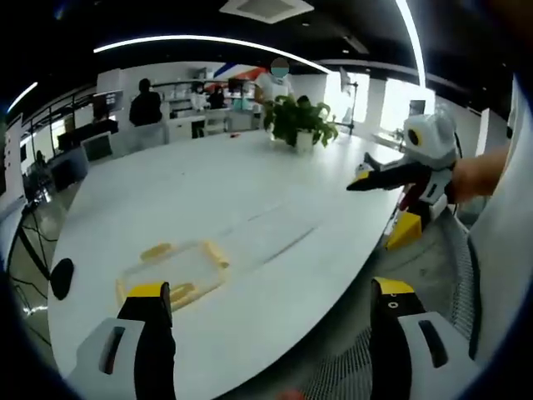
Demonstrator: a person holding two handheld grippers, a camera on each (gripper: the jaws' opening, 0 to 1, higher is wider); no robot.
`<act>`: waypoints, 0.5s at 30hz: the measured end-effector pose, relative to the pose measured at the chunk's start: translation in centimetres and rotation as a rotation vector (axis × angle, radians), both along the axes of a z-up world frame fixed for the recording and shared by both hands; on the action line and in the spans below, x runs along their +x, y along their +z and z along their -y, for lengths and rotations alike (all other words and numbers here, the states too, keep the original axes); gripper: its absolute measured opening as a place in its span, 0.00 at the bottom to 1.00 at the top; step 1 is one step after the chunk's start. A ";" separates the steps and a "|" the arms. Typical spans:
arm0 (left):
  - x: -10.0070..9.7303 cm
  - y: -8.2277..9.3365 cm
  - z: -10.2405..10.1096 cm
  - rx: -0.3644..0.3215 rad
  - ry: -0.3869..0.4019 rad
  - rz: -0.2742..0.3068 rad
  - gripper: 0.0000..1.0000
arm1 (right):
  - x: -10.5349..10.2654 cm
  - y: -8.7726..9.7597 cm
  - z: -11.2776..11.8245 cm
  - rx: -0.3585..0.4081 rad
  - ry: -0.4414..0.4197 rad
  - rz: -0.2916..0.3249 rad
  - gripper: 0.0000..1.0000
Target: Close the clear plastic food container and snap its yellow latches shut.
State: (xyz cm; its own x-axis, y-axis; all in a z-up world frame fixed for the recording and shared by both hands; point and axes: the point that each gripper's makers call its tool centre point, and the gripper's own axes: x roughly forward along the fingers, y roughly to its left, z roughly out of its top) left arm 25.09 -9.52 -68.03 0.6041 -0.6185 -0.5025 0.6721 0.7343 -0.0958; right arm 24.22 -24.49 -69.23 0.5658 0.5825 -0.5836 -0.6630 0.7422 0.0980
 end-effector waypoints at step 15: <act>0.1 0.1 -0.2 0.004 -0.001 0.008 0.99 | -0.2 -0.1 -0.2 -0.002 0.014 -0.010 0.99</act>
